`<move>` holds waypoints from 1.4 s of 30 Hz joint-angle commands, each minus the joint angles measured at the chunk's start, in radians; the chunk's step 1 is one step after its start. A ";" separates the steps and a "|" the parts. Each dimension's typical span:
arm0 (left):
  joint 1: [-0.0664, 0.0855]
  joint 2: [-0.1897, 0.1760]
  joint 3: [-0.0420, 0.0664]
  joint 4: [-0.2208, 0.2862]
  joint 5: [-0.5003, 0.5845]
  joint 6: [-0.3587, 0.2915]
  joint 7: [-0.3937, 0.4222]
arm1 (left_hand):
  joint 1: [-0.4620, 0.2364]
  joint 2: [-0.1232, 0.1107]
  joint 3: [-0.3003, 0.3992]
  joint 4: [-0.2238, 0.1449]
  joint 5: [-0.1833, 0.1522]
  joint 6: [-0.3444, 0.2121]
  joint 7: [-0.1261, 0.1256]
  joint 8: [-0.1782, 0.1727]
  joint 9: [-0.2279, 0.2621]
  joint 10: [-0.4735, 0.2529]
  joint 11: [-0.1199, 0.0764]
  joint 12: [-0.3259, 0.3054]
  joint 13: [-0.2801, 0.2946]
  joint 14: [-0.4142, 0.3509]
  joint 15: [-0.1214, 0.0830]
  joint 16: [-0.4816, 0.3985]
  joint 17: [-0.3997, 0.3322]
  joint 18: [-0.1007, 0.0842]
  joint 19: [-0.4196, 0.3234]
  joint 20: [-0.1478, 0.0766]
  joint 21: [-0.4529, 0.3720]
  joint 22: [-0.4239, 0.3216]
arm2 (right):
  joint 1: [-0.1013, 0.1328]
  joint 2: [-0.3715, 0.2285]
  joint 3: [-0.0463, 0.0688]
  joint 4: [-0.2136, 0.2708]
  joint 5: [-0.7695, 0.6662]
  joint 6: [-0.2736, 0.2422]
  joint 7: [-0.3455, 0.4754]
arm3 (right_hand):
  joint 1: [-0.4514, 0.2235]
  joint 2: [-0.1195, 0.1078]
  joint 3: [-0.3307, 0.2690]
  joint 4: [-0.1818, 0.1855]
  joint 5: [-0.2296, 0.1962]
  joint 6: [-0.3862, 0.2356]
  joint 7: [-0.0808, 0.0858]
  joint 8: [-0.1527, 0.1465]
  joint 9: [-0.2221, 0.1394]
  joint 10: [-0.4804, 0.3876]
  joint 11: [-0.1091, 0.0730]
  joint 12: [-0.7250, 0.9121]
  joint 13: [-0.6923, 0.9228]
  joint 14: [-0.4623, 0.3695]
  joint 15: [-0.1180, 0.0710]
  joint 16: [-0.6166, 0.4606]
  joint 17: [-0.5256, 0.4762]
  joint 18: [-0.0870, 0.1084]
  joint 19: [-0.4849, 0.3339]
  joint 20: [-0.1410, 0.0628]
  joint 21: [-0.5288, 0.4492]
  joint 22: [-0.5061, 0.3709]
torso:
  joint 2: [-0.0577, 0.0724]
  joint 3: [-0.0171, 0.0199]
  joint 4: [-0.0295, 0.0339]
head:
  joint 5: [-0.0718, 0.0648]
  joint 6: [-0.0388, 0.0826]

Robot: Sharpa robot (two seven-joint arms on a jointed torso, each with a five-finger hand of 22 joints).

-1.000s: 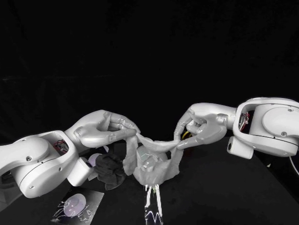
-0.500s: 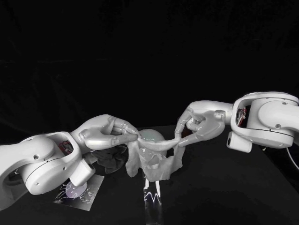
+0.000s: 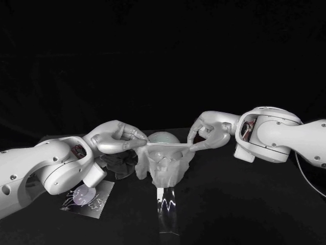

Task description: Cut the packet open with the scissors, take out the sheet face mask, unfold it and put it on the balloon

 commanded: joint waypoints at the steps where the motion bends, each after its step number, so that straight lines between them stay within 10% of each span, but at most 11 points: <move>1: -0.002 0.007 0.001 -0.016 -0.031 0.001 0.012 | 0.010 0.003 0.005 -0.002 0.003 0.008 0.002 0.007 0.143 0.004 -0.002 0.004 -0.002 0.007 0.003 0.006 -0.001 0.012 -0.009 -0.001 0.003 0.001 | -0.008 0.018 0.001 -0.027 -0.109 -0.095 -0.022 | 0.004 0.006 0.005 0.001 0.005 0.007 -0.001 0.003 0.001 0.085 -0.004 -0.001 0.213 0.105 -0.007 0.003 0.261 0.005 -0.008 -0.001 -0.002 0.001 | 0.003 0.0001 0.0000 | 0.004 -0.007; 12: -0.006 0.044 0.001 -0.088 -0.045 -0.021 0.014 | 0.010 0.003 0.008 -0.002 0.003 0.010 0.002 0.004 0.144 0.005 -0.002 0.005 -0.003 0.007 0.003 0.007 -0.005 0.012 -0.010 -0.001 0.007 0.004 | -0.021 0.080 0.002 -0.098 -0.146 -0.193 -0.018 | 0.004 0.006 0.006 0.001 0.005 0.007 -0.001 0.004 0.001 0.085 -0.004 -0.002 0.213 0.105 -0.007 0.003 0.261 0.005 -0.006 -0.001 0.001 0.002 | 0.001 -0.0005 -0.0001 | 0.007 -0.017; 42: 0.006 0.166 0.013 -0.273 -0.057 -0.118 -0.002 | 0.015 -0.002 0.017 -0.005 0.003 0.016 0.005 -0.007 0.150 0.008 -0.002 0.011 -0.010 0.008 0.002 0.020 -0.021 0.013 -0.015 -0.001 0.026 0.021 | -0.020 0.189 0.008 -0.233 -0.217 -0.190 -0.060 | 0.006 0.005 0.009 -0.001 0.005 0.006 -0.001 0.004 0.002 0.085 -0.004 0.000 0.214 0.106 -0.007 0.004 0.263 0.004 -0.002 -0.001 0.004 0.004 | 0.000 -0.0003 -0.0002 | 0.011 -0.027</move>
